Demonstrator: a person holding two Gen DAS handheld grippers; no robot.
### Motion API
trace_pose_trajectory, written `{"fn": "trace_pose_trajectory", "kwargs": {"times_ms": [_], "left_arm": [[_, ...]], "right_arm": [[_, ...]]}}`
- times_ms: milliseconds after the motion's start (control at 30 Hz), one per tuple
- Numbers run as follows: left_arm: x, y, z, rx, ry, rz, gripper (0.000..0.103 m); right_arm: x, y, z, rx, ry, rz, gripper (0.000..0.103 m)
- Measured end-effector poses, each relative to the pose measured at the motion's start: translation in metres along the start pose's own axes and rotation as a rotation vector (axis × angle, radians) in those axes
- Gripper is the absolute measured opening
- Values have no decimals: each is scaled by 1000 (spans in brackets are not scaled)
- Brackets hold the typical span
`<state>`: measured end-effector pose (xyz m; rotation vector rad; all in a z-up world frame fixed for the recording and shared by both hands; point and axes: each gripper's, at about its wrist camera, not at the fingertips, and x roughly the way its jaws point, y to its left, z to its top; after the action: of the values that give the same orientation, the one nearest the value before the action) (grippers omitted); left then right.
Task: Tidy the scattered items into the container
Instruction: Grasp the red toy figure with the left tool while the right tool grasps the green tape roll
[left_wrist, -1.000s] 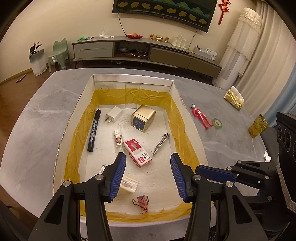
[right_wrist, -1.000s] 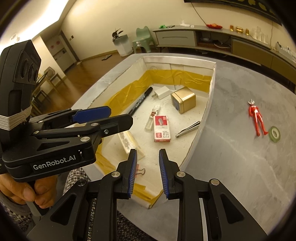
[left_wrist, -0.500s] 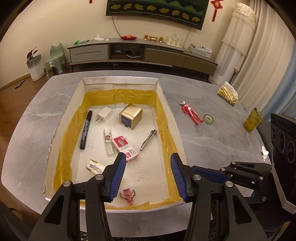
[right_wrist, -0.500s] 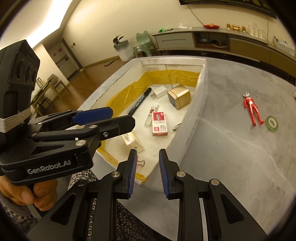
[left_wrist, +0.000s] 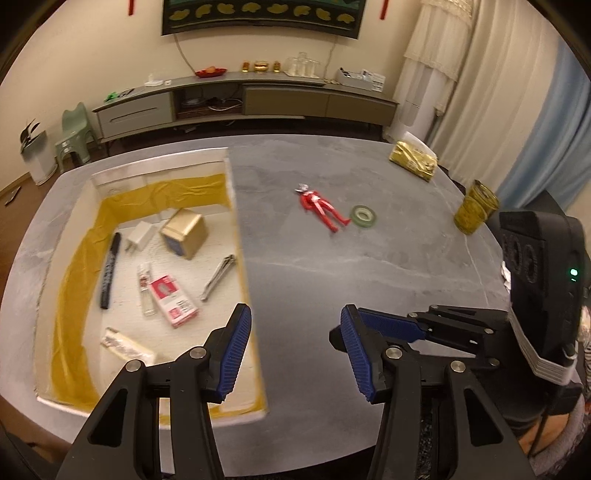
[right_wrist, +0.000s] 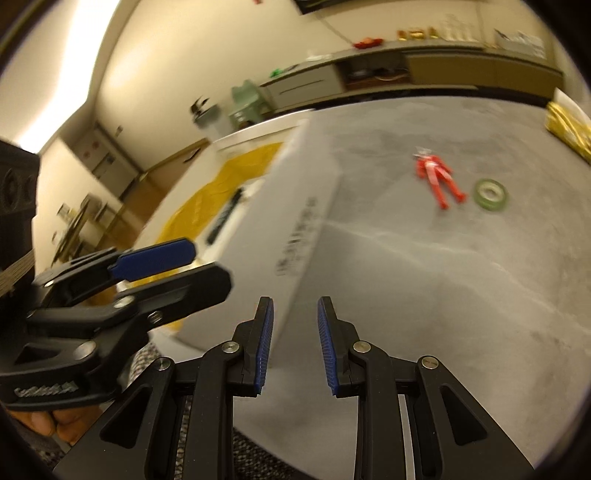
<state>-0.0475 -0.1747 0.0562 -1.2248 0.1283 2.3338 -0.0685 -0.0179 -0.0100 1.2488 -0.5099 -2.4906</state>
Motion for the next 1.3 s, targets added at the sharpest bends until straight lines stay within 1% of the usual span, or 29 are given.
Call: {"fn": "trace_pose_trajectory", "kwargs": {"times_ms": [233, 400, 467, 567, 633, 700, 800, 867, 967, 1067, 1100, 1167, 1200, 1267, 1300], "left_arm": [[43, -32, 32, 12, 27, -31, 56], [81, -44, 60, 6, 50, -31, 56], [98, -49, 73, 5, 57, -39, 56], [128, -53, 90, -10, 79, -33, 56], [150, -53, 101, -26, 92, -10, 56], [168, -51, 110, -38, 103, 12, 56], [198, -44, 123, -82, 133, 37, 56], [216, -37, 132, -121, 138, 39, 56], [244, -29, 142, -157, 160, 69, 56], [269, -25, 145, -183, 176, 102, 56], [277, -23, 144, -189, 184, 113, 56], [282, -25, 145, -166, 149, 149, 58], [285, -28, 144, -143, 149, 164, 58], [284, -35, 140, -94, 129, 183, 58], [282, -40, 135, -58, 114, 180, 57]], "right_arm": [[-12, -66, 14, 110, -54, -58, 27], [-16, -116, 38, 166, -95, -121, 27], [-12, -132, 49, 178, -102, -148, 27], [-2, -159, 67, 184, -105, -197, 33], [7, -172, 76, 179, -99, -218, 35], [24, -185, 86, 171, -81, -228, 35], [43, -195, 97, 136, -55, -255, 35], [53, -198, 99, 103, -46, -275, 35], [71, -203, 105, 43, -28, -327, 35], [77, -199, 105, -28, -45, -371, 34], [79, -197, 104, -51, -44, -388, 32], [80, -195, 100, -83, -45, -409, 26], [80, -193, 97, -105, -45, -419, 21], [78, -191, 91, -116, -41, -425, 19], [75, -191, 88, -117, -37, -423, 19]]}}
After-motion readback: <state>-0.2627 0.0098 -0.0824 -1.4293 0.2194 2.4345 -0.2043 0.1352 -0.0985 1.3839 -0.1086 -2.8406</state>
